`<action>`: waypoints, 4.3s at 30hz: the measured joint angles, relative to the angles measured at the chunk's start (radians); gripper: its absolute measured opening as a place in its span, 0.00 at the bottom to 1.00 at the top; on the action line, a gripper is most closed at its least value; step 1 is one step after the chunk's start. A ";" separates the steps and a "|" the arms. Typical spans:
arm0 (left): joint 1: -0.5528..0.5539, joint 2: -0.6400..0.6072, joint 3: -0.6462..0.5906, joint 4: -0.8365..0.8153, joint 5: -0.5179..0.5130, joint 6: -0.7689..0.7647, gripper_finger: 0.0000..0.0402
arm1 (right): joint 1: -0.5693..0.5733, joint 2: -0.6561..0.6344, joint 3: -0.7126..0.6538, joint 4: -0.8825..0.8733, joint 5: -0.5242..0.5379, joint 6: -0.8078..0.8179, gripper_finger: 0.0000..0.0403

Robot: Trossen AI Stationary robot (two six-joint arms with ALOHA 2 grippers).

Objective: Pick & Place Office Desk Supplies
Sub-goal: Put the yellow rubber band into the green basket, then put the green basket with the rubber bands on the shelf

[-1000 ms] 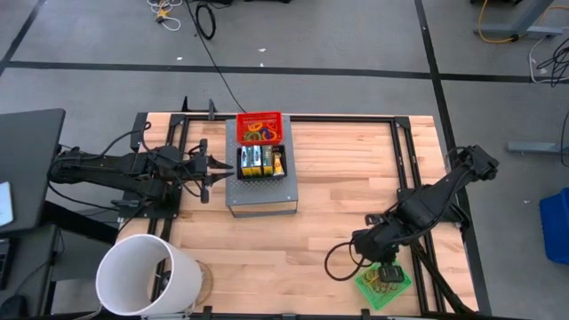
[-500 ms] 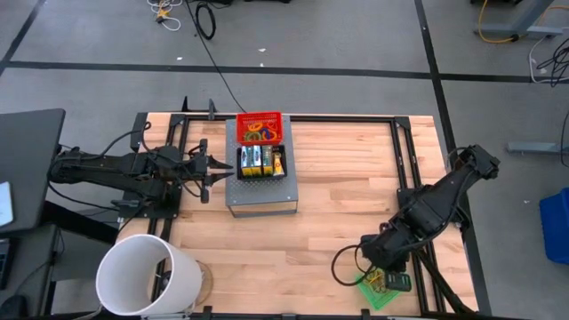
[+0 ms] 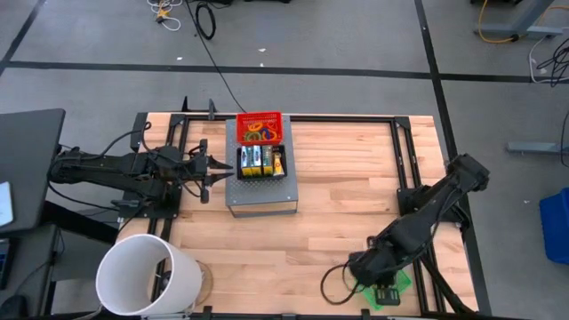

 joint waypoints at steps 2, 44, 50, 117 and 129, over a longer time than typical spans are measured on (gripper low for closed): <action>0.000 0.000 0.000 0.000 0.000 0.000 0.21 | 0.000 0.052 0.000 0.010 -0.023 -0.037 0.00; 0.000 0.000 0.000 -0.028 0.008 -0.018 0.21 | 0.036 0.396 0.000 -0.248 0.219 -0.262 0.48; 0.000 0.000 0.000 -0.030 0.008 -0.017 0.21 | 0.036 0.396 0.000 -0.160 0.209 -0.322 0.46; 0.000 -0.412 -0.116 -0.044 0.255 -0.196 0.21 | -0.301 0.387 0.000 0.468 0.661 -1.092 0.41; 0.000 -0.579 -0.373 -0.034 0.183 -0.237 0.21 | -0.268 0.256 -0.001 0.457 0.642 -1.128 0.41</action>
